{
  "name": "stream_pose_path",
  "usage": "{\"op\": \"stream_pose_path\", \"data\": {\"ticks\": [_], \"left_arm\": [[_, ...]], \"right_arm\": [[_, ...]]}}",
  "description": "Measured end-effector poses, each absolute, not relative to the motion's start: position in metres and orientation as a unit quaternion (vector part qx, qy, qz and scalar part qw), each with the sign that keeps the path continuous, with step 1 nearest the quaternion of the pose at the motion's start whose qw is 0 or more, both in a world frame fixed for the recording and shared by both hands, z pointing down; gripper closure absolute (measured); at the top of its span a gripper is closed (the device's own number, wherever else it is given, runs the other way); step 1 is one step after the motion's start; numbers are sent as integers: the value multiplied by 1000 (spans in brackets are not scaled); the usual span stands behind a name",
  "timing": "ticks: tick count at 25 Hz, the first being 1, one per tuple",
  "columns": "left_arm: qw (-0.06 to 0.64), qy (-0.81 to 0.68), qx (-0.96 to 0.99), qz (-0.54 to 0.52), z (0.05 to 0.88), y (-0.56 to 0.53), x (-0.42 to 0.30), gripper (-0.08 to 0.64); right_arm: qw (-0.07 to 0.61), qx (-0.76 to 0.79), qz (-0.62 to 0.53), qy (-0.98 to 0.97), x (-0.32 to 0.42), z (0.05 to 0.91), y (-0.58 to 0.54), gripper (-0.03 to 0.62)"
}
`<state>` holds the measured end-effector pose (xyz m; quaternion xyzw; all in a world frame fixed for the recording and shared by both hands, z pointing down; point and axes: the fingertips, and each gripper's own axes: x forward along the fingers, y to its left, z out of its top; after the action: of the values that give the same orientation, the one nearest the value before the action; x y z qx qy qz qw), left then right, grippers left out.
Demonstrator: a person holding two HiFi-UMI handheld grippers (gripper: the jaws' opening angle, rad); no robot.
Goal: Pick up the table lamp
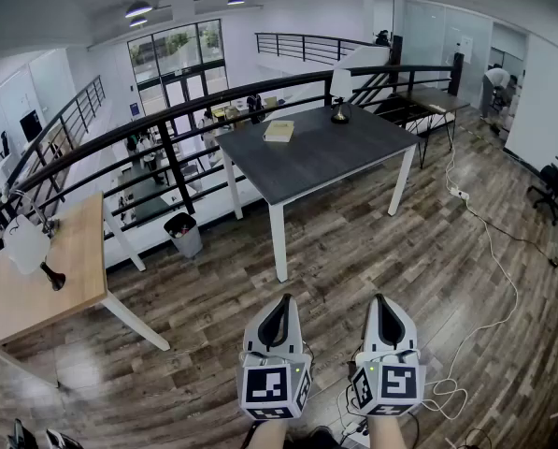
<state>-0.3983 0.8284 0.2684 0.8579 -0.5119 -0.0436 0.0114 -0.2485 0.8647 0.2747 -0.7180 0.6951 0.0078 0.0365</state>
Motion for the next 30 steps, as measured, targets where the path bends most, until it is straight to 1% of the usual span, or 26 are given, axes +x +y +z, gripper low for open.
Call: {"op": "stream_pose_path", "data": {"ticks": [18, 30], "left_arm": [[15, -508, 860, -40, 271, 825, -370, 540], [15, -514, 857, -35, 275, 826, -333, 540]], "right_arm": [[50, -712, -11, 700, -221, 279, 862, 600], [39, -707, -9, 706, -185, 285, 859, 600]]}}
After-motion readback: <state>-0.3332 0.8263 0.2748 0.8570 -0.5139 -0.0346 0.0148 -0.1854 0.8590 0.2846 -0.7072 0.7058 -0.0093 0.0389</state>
